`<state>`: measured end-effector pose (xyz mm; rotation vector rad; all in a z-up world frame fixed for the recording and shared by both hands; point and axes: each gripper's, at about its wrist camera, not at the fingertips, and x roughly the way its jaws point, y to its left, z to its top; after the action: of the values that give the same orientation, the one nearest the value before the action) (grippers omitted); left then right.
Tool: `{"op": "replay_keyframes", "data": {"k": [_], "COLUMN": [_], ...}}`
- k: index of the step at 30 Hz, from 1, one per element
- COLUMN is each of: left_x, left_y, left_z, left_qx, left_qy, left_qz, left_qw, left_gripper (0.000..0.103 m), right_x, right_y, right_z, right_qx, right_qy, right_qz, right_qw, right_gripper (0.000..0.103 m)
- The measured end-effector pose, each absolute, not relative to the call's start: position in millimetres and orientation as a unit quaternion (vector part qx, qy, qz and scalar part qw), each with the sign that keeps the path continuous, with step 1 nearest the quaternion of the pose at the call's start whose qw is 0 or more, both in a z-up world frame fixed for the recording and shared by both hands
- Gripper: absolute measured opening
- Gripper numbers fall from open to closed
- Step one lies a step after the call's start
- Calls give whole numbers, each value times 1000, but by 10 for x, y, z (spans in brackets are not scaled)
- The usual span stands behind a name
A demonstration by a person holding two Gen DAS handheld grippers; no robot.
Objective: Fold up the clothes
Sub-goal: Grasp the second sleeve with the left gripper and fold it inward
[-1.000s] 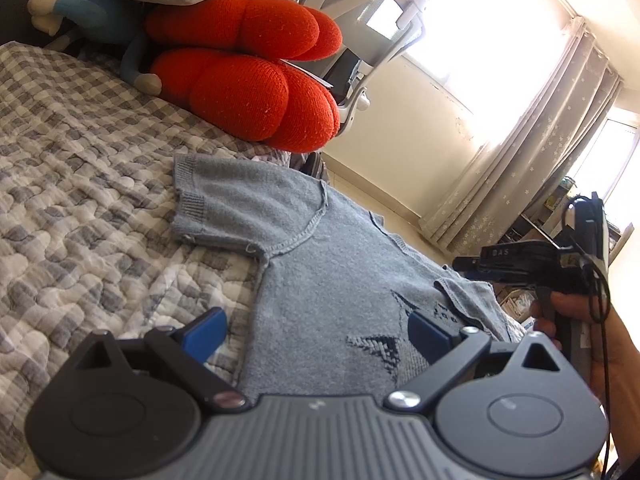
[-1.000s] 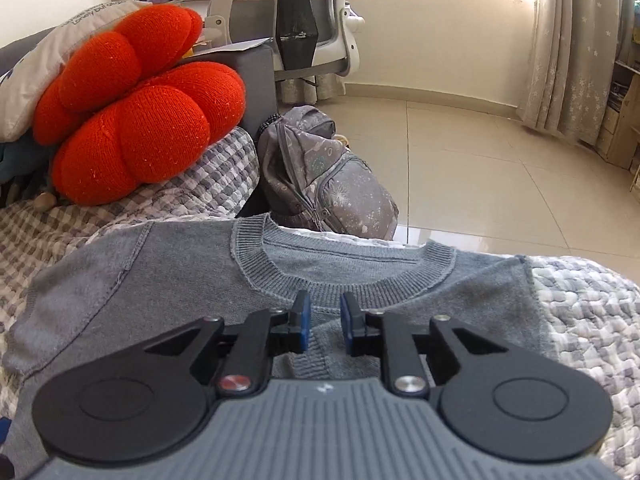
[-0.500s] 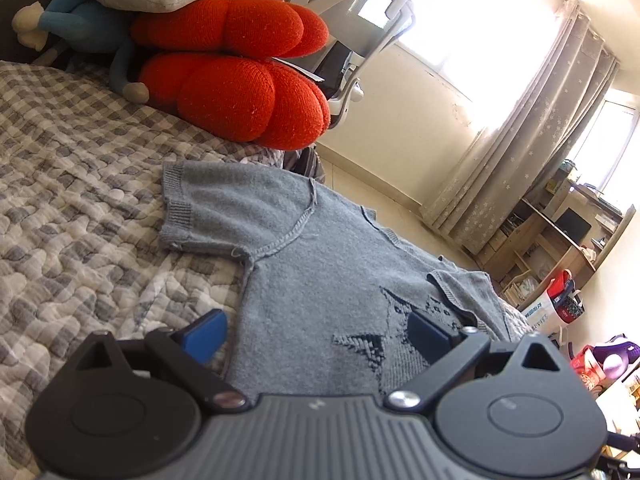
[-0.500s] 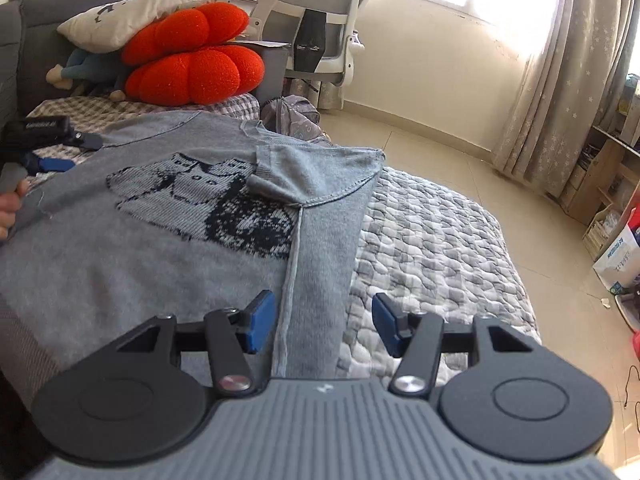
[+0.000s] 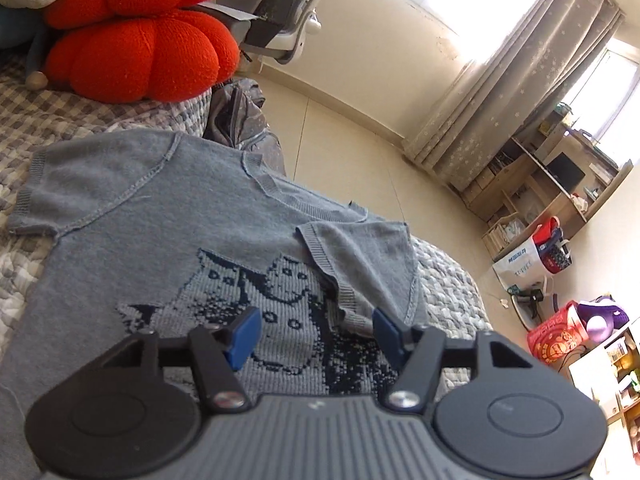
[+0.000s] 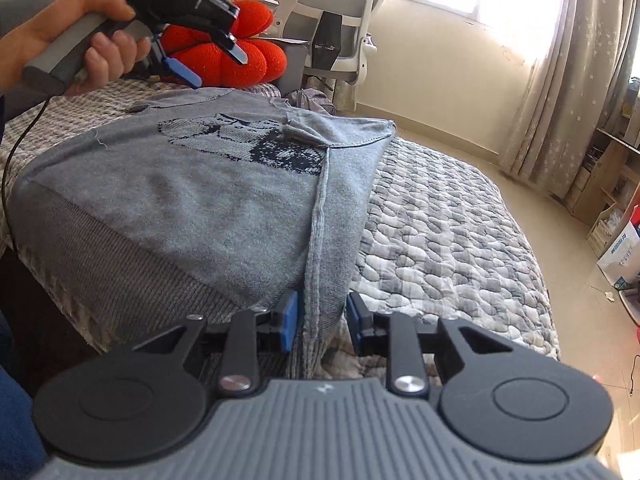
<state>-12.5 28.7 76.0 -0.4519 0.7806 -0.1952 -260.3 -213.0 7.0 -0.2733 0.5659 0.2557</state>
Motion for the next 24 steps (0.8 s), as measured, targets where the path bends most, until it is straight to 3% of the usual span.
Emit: {"op": "replay_keyframes", "data": {"k": [3, 8, 9, 10, 12, 24], "left_x": [174, 436, 469, 498, 522, 570], "left_y": [22, -280, -328, -375, -449, -281], "left_z": [541, 327, 295, 266, 259, 623], "left_qx": [-221, -209, -203, -196, -178, -179], "left_qy": [411, 426, 427, 427, 421, 345], "left_qz": [-87, -83, -80, -79, -97, -148], "left_qw": [880, 876, 878, 879, 884, 910], "left_gripper": [49, 49, 41, 24, 7, 5], "right_x": [-2660, -2745, -2755, -2760, -2757, -2756], "right_y": [-2228, -2290, -2293, -2291, -2279, -2209], "right_z": [25, -23, -27, -30, -24, 382], "right_qx": [-112, -94, -91, -90, -87, -65], "right_qy": [276, 270, 269, 267, 265, 265], "right_qz": [128, 129, 128, 126, 122, 137], "right_qw": [946, 950, 950, 951, 953, 952], "right_gripper": [22, 11, 10, 8, 7, 7]}}
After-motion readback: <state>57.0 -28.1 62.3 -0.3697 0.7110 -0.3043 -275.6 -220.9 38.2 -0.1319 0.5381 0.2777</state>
